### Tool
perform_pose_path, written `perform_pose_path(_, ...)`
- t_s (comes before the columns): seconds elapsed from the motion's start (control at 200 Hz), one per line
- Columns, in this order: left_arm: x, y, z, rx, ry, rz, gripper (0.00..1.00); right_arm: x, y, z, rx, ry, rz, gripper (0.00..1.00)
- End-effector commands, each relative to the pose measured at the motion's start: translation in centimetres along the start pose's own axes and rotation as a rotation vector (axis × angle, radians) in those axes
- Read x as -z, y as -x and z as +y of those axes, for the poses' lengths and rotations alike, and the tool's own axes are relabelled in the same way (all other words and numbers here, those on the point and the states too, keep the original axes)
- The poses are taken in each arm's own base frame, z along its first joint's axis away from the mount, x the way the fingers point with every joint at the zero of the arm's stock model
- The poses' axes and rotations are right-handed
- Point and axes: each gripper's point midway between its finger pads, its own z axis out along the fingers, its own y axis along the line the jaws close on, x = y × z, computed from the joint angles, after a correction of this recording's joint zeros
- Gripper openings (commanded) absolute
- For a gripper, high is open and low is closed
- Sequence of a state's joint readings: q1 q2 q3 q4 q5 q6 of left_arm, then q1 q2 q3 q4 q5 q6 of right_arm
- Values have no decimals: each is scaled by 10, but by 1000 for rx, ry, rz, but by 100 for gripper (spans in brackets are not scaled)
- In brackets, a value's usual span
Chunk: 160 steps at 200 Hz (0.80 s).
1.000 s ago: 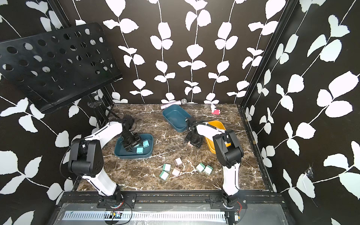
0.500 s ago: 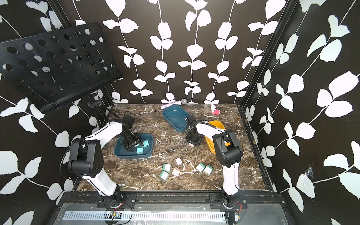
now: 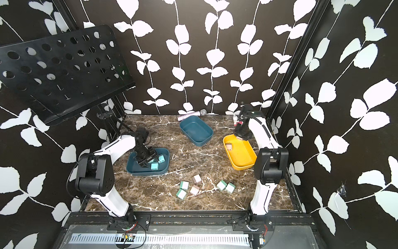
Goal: Place the plugs by color into the storage box
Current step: Pick up the plug from the center of the board, then place the plug in the storage box.
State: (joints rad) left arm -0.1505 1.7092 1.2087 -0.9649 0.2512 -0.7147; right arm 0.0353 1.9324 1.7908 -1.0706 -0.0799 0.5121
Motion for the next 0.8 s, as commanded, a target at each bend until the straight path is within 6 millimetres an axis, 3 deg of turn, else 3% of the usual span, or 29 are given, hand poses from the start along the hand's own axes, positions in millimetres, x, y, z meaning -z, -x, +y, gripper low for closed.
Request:
perform_pose_path(0.0, -1, -5, 1, -3, 8, 19, 69, -26, -37, -10, 166, -76, 177, 36)
perform_pose_path(0.365, 2, -3, -1, -14, 18, 23, 69, -79, -96, -15, 151, -45, 296, 38)
perform_pose_path(0.615, 4, 0, -4, -24, 21, 23, 69, -98, -110, -16, 162, -71, 340, 40)
perform_pose_path(0.675, 4, -1, -4, -24, 20, 26, 69, -98, -111, -18, 167, -80, 346, 46)
perform_pose_path(0.795, 2, -4, -1, -22, 22, 29, 69, -89, -111, -21, 169, -100, 343, 69)
